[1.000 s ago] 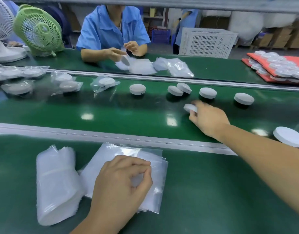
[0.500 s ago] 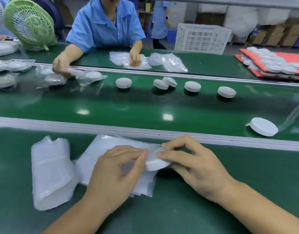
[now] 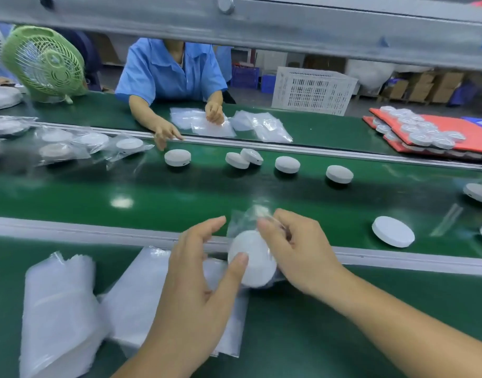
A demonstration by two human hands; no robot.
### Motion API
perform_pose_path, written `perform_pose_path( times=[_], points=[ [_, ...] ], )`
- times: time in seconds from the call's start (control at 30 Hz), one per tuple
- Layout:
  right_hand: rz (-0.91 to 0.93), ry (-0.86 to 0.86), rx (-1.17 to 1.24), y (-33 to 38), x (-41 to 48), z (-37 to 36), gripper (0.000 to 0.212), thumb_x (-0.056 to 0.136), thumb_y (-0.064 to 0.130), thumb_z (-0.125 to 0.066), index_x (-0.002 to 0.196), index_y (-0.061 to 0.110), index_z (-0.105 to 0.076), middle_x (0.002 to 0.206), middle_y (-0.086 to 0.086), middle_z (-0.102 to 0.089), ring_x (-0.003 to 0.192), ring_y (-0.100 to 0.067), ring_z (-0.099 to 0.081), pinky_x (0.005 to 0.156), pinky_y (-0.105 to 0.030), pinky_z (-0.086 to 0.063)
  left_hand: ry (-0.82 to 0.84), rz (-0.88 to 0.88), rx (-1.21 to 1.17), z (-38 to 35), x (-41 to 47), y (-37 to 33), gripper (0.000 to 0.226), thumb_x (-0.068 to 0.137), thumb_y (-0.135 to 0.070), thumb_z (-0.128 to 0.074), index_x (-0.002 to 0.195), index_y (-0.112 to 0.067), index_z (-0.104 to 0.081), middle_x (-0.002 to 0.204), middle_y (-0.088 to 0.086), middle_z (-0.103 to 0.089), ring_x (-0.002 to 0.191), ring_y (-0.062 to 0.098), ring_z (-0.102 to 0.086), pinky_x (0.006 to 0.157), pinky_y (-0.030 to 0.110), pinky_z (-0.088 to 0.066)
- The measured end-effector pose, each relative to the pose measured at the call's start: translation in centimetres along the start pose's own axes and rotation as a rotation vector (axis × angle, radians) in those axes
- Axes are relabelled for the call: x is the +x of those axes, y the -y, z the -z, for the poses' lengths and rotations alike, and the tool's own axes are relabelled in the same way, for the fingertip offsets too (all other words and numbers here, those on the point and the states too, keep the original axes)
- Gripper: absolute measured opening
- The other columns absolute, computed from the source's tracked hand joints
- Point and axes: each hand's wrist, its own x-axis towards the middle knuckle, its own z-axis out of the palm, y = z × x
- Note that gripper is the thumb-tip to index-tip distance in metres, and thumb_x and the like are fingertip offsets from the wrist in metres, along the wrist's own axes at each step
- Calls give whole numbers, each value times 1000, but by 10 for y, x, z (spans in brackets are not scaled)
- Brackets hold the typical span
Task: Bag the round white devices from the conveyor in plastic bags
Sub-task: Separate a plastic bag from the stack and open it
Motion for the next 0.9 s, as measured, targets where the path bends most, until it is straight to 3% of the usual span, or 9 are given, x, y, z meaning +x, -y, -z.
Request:
perform_pose_path(
  times=[0.13, 0.23, 0.33, 0.43, 0.53, 0.6, 0.7, 0.8, 0.9],
  points=[
    [-513, -290, 179, -61, 69, 16, 40, 100, 39, -53, 65, 22, -48, 59, 10, -50, 62, -17, -45, 56, -29, -36, 318, -301, 544, 18, 0, 25, 19, 85, -54, -55, 101, -47, -61, 105, -33, -57, 104, 0, -53, 86, 26, -49],
    [-744, -235, 220, -99, 104, 28, 33, 104, 40, -50, 104, 11, -66, 89, -7, -65, 75, -25, -56, 62, -33, -38, 520, -385, 721, 22, -1, 38, 18, 72, -68, -65, 80, -53, -71, 88, -39, -61, 85, -3, -59, 66, 23, -55],
    [-690, 56, 78, -111, 102, 32, 34, 102, 38, -58, 131, 22, -65, 111, -4, -74, 102, -31, -70, 66, -30, -48, 555, -402, 670, 20, -1, 38, 16, 70, -70, -65, 77, -57, -72, 90, -39, -64, 81, -5, -62, 62, 22, -55],
    [-537, 108, -224, -114, 83, 39, 38, 96, 56, -57, 129, 39, -66, 117, 12, -71, 108, -16, -66, 83, -34, -50, 552, -437, 642, 18, -2, 43, 16, 76, -67, -60, 78, -58, -73, 93, -38, -66, 86, -4, -62, 71, 20, -52],
    [-435, 113, -956, -128, 52, 64, 61, 88, 80, -36, 140, 51, -48, 149, 5, -53, 142, -25, -41, 108, -50, -36, 557, -459, 651, 17, -2, 44, 17, 76, -63, -59, 76, -55, -74, 94, -37, -67, 87, -3, -63, 71, 18, -51],
    [-552, 185, -1074, -146, 29, 89, 79, 83, 88, -29, 152, 50, -29, 166, -2, -28, 154, -30, -21, 116, -57, -25, 542, -451, 645, 17, -3, 42, 11, 72, -58, -65, 72, -53, -75, 92, -37, -67, 86, -4, -61, 67, 18, -50],
    [-664, 234, -808, -160, 2, 121, 78, 90, 75, -46, 156, 36, -31, 159, -12, -40, 143, -34, -39, 113, -49, -35, 496, -399, 612, 19, -5, 38, 9, 72, -51, -69, 68, -45, -75, 90, -37, -65, 85, -9, -56, 67, 20, -51],
    [-494, 224, -738, -139, -9, 120, 57, 99, 39, -57, 151, 23, -40, 132, -10, -64, 115, -29, -60, 95, -38, -47, 449, -337, 579, 21, -7, 35, 14, 79, -47, -65, 76, -42, -78, 91, -37, -65, 85, -12, -55, 70, 21, -55],
    [-254, 214, -687, -103, -18, 104, 43, 98, 24, -59, 141, 26, -52, 114, 2, -70, 91, -15, -65, 81, -30, -48, 377, -242, 545, 20, -8, 33, 25, 85, -50, -55, 85, -41, -79, 93, -38, -65, 90, -13, -57, 75, 16, -54]
  ],
)
